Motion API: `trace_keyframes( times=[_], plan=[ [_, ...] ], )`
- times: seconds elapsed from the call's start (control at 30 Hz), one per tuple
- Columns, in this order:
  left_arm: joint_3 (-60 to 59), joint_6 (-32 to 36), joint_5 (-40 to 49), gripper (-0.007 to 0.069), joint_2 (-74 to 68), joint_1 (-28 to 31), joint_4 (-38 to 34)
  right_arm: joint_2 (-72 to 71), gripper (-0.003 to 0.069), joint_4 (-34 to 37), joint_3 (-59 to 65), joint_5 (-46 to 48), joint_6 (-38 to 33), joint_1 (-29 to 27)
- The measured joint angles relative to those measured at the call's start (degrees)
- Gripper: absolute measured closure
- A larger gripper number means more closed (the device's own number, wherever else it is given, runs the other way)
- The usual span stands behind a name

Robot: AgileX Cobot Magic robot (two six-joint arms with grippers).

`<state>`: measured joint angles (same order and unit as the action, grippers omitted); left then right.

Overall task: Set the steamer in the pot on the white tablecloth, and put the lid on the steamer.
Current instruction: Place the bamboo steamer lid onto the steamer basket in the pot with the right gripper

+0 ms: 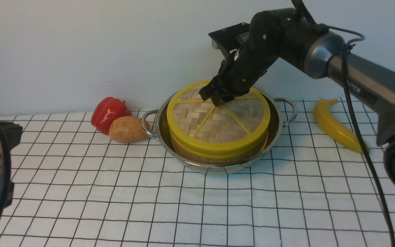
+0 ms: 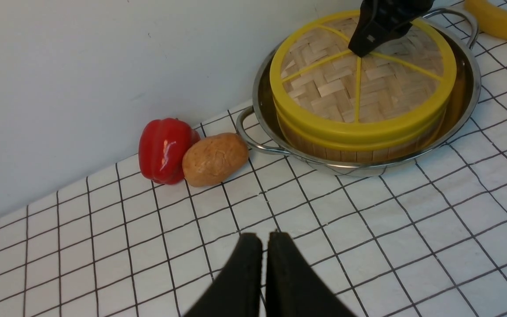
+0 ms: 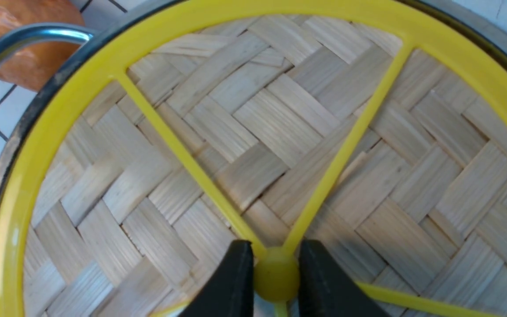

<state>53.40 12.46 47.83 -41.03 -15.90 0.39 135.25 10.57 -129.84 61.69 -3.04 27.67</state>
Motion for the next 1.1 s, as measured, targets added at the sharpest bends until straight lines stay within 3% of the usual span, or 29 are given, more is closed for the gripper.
trace_keyframes(
  times=[1.1],
  plan=[
    [0.0,0.0,0.0,0.0613,0.0,0.0,0.0,0.0,0.0513,2.4,0.0,0.5,-0.4,-0.1]
  ],
)
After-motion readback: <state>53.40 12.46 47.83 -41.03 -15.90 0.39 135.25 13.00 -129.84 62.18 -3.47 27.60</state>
